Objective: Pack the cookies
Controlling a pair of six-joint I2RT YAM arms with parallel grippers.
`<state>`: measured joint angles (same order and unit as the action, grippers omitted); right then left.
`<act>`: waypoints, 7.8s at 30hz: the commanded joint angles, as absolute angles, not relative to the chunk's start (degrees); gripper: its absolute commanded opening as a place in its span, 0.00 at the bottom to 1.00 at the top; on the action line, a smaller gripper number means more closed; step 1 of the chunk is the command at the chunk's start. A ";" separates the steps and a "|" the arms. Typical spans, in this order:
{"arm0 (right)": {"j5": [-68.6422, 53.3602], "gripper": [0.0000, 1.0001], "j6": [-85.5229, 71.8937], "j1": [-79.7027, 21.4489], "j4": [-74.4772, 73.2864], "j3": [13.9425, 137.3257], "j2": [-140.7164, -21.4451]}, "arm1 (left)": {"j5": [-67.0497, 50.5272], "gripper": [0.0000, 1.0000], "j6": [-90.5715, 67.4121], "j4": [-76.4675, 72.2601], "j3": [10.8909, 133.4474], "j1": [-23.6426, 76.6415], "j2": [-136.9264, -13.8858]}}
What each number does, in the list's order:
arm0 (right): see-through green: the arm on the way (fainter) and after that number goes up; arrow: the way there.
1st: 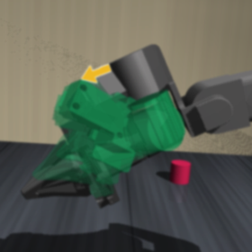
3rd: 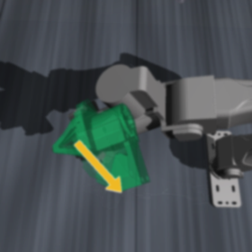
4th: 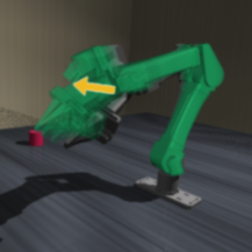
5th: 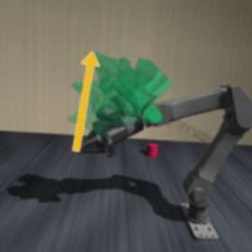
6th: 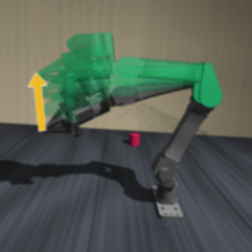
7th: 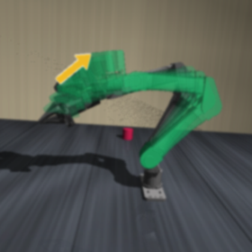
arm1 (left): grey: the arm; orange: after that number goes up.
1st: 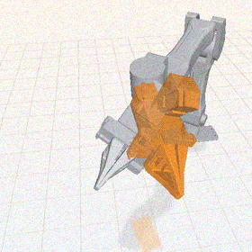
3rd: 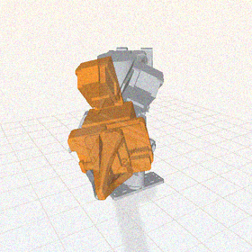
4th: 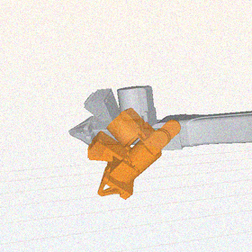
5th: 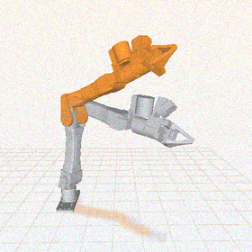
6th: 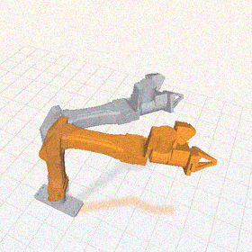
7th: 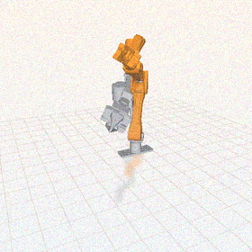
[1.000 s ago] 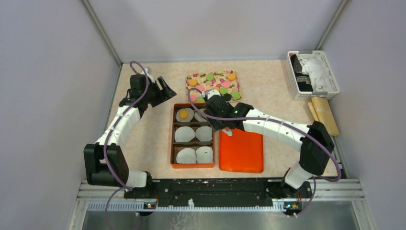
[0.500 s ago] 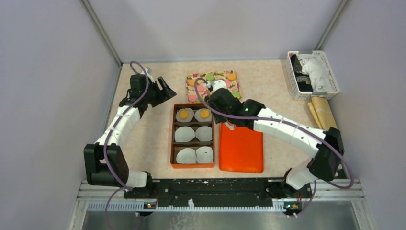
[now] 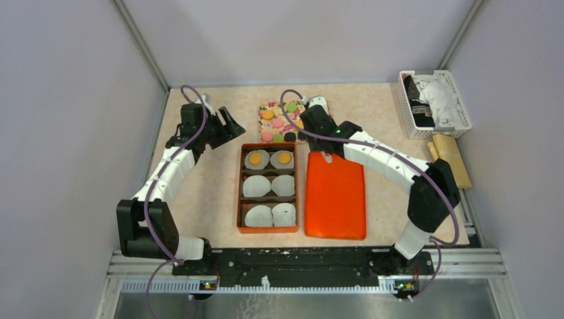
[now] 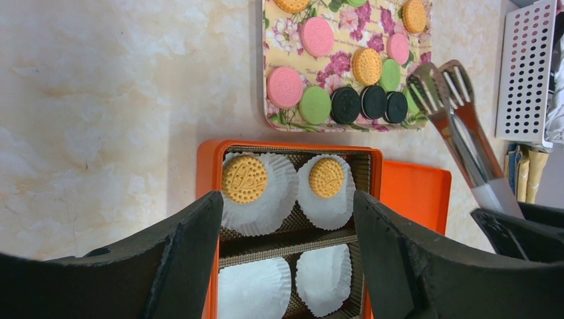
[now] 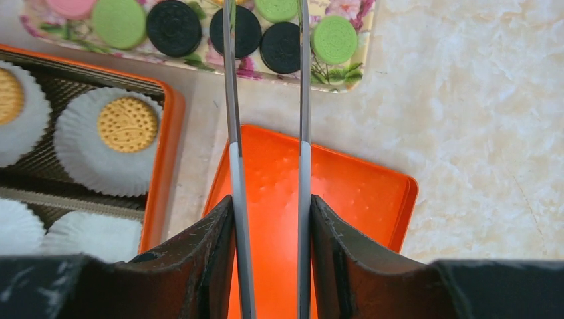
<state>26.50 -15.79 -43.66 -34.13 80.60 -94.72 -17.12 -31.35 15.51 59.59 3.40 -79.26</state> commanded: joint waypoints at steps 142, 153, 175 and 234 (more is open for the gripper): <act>17.79 0.05 -16.49 -60.85 -41.79 89.04 -92.43 | -13.82 0.79 -31.88 17.42 59.15 0.38 -74.55; 15.80 0.05 -19.20 -66.01 -41.58 84.54 -91.73 | -14.57 0.79 -31.90 17.49 58.80 0.37 -74.12; 14.63 0.42 -21.23 -70.14 -39.85 81.94 -93.23 | -15.91 0.79 -31.65 17.40 58.62 0.43 -74.14; 18.11 0.48 -17.44 -32.79 -30.73 91.76 -109.15 | -18.72 0.79 -31.02 15.40 58.54 0.41 -78.35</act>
<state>19.46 -17.61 -32.95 -33.82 87.64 -107.96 -18.20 -31.53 17.93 58.41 0.62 -77.73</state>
